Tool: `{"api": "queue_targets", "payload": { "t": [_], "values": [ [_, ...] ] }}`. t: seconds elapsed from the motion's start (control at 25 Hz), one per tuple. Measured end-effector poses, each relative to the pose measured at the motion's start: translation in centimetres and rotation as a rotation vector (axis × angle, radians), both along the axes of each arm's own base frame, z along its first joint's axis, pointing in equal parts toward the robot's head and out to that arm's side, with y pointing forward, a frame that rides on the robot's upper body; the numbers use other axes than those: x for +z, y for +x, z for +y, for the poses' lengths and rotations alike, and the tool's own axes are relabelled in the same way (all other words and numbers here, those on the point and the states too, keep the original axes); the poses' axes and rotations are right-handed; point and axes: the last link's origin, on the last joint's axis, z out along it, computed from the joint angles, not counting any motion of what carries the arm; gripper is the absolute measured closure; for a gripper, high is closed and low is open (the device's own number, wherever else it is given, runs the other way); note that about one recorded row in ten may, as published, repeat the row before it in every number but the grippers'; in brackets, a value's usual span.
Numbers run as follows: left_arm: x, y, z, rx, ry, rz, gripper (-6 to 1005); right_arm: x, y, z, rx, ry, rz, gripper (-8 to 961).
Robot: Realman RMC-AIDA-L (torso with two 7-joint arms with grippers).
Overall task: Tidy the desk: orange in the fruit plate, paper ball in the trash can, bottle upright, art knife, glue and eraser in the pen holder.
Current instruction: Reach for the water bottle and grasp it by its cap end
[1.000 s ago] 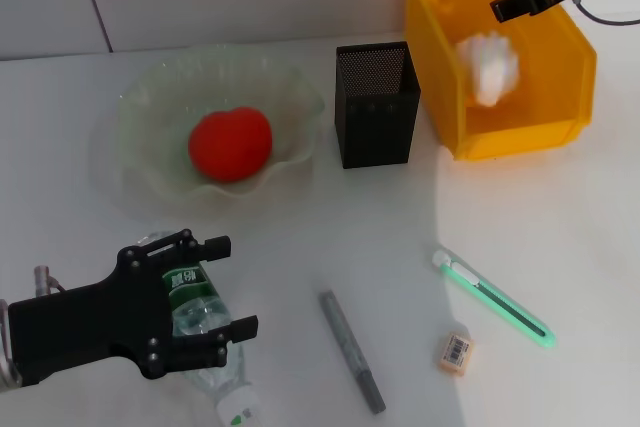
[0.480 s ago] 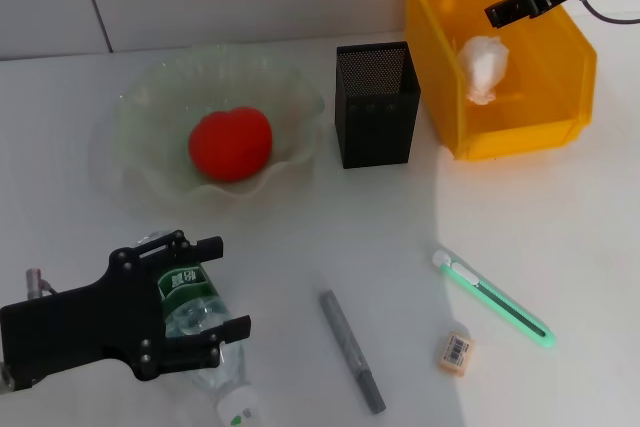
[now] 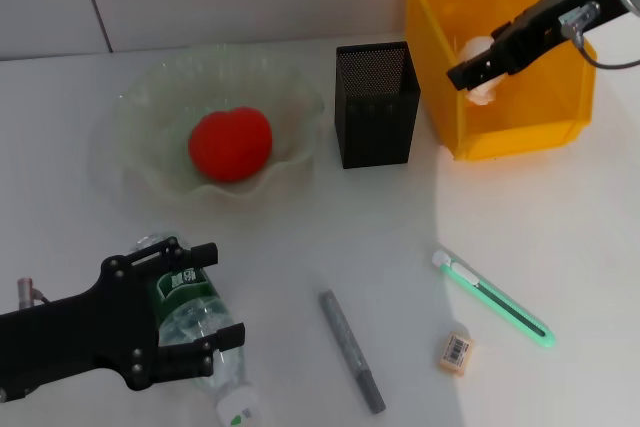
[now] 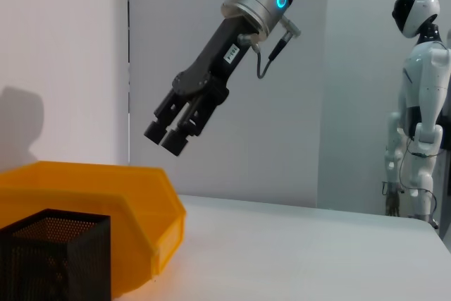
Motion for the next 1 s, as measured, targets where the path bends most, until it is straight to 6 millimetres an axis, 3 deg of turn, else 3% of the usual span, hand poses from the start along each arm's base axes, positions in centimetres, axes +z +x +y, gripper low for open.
{"api": "queue_targets", "payload": {
  "t": [0.44,0.88,1.0],
  "values": [
    [1.4,-1.0,-0.7,0.086,-0.028,-0.023,157,-1.2,2.5,-1.9,0.030,-0.127,0.014,213],
    [1.8,-0.7,-0.6,0.125,-0.063,-0.045,157,-2.0,4.1,-2.4,0.051,-0.189,0.036,213],
    [1.7,-0.6,-1.0,0.109,-0.061,-0.036,158,-2.2,5.7,-2.7,0.058,-0.169,0.074,213]
  ]
}}
